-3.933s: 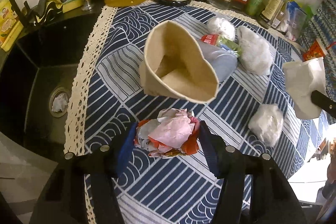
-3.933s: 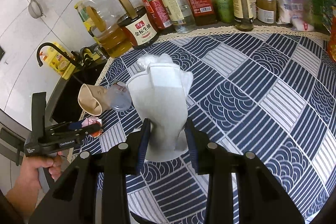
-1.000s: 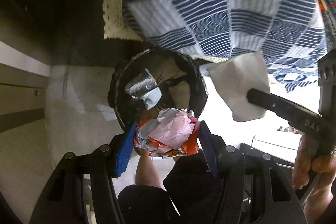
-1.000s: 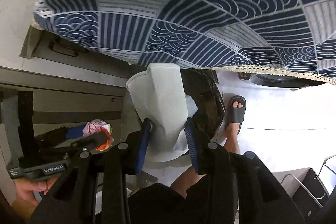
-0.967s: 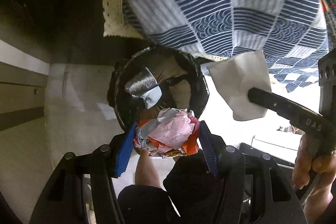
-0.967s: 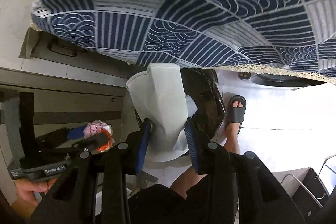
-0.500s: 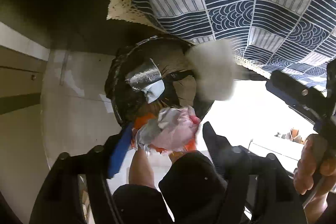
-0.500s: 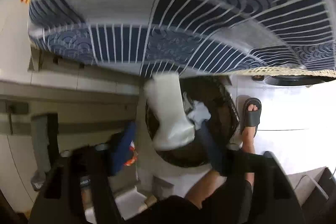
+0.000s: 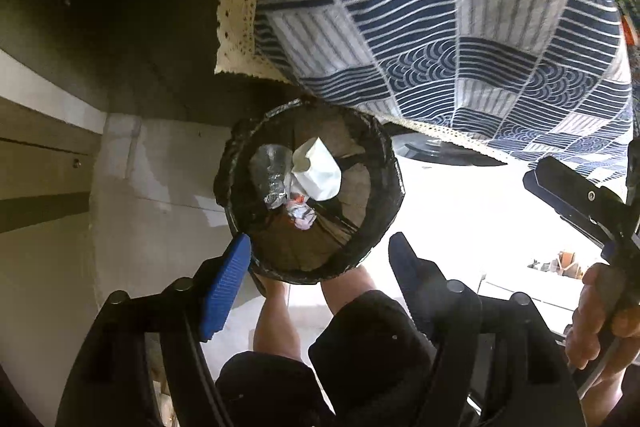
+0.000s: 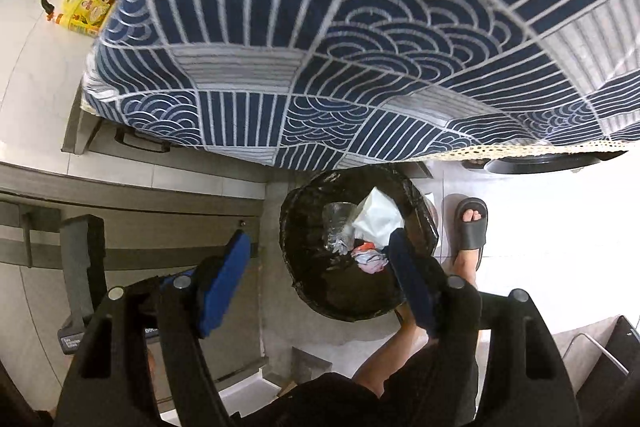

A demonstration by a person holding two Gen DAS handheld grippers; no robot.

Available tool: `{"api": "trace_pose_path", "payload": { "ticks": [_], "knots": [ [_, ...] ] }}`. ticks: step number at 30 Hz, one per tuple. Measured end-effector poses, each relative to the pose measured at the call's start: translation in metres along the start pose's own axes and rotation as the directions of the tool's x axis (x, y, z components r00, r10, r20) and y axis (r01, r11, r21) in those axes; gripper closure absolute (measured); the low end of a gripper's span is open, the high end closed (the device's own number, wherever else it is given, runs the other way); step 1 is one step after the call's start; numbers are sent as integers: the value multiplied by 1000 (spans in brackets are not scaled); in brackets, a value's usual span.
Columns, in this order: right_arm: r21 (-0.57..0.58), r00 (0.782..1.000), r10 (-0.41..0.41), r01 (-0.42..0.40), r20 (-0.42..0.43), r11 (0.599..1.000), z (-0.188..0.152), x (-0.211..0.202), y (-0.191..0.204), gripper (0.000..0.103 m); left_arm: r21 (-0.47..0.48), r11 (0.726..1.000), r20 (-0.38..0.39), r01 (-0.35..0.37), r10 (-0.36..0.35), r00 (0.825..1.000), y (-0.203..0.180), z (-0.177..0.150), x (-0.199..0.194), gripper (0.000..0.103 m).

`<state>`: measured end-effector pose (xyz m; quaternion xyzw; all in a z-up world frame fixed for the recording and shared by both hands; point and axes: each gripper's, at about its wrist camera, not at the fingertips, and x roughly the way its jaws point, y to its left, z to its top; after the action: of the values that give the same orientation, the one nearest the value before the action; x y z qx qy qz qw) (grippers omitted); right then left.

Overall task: Collect trash
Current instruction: 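Raise both open tools back up over the counter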

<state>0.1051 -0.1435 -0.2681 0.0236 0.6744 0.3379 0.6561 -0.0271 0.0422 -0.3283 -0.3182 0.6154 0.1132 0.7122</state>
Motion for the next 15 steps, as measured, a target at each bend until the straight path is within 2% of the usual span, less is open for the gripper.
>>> {"api": "trace_pose_path", "payload": {
  "ticks": [4, 5, 7, 12, 15],
  "knots": [
    [36, 999, 32, -33, 21, 999, 0, -20, 0, 29, 14, 1000, 45, -6, 6, 999, -5, 1, -21, 31],
    [48, 998, 51, -53, 32, 997, 2, -27, 1, 16, 11, 1000, 61, -8, 7, 998, -5, 3, -28, 27],
    [41, 995, 57, -61, 82, 997, 4, -45, 7, 9, 10, 1000, 84, -8, 7, 996, -6, 6, -38, 27],
    [16, 984, 67, -71, 165, 997, 10, -86, 23, 8, 31, 999, 159, -14, 8, 987, -16, 15, -77, 26],
    [-9, 973, 69, -69, 220, 998, 16, -110, 32, 7, 44, 999, 209, -16, 7, 978, -23, 18, -101, 21]
  ]
}}
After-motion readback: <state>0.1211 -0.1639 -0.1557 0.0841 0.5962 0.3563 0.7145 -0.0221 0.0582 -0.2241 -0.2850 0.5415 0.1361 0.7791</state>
